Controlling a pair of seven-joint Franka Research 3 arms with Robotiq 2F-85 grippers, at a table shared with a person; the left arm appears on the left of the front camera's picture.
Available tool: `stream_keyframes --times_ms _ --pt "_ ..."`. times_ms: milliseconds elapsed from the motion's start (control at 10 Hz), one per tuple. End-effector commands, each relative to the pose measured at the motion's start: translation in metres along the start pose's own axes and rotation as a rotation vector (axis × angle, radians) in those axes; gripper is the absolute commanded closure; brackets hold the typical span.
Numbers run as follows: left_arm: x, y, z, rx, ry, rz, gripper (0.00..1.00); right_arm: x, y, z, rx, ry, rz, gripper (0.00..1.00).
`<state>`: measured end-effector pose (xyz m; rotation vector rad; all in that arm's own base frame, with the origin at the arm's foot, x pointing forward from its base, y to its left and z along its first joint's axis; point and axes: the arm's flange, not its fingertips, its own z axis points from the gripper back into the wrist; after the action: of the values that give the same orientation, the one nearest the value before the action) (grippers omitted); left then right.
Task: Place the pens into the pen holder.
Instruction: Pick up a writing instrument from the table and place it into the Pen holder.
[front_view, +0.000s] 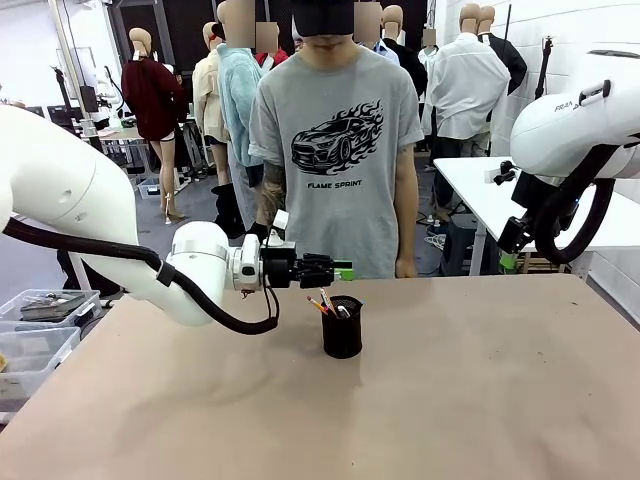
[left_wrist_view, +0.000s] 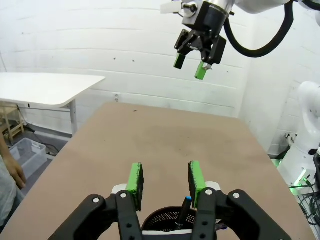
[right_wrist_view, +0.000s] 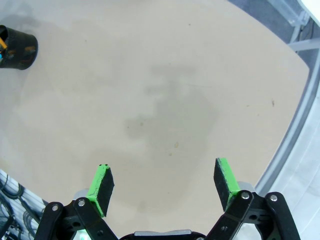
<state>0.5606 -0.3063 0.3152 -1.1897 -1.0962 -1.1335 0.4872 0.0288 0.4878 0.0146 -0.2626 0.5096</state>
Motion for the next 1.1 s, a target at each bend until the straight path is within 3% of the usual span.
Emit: stream_keyframes --times_ms 0,300,600,800,1000 --pt "0.009 -0.011 0.013 0.007 -0.024 -0.020 0.50 0.000 0.000 -0.001 -0.016 0.006 0.000 0.00" --pt "0.050 -0.031 0.037 0.043 -0.052 -0.062 0.50 0.000 0.000 -0.001 -0.016 0.006 0.000 0.00" --pt "0.110 -0.068 0.094 0.107 -0.042 -0.099 0.50 0.000 0.000 -0.001 -0.016 0.006 0.000 0.00" --pt "0.132 -0.081 0.126 0.207 0.038 -0.024 0.50 0.000 0.000 -0.001 -0.016 0.006 0.000 0.00" --pt "0.147 -0.090 0.151 0.313 0.216 0.036 0.50 0.000 0.000 -0.001 -0.016 0.006 0.000 0.00"
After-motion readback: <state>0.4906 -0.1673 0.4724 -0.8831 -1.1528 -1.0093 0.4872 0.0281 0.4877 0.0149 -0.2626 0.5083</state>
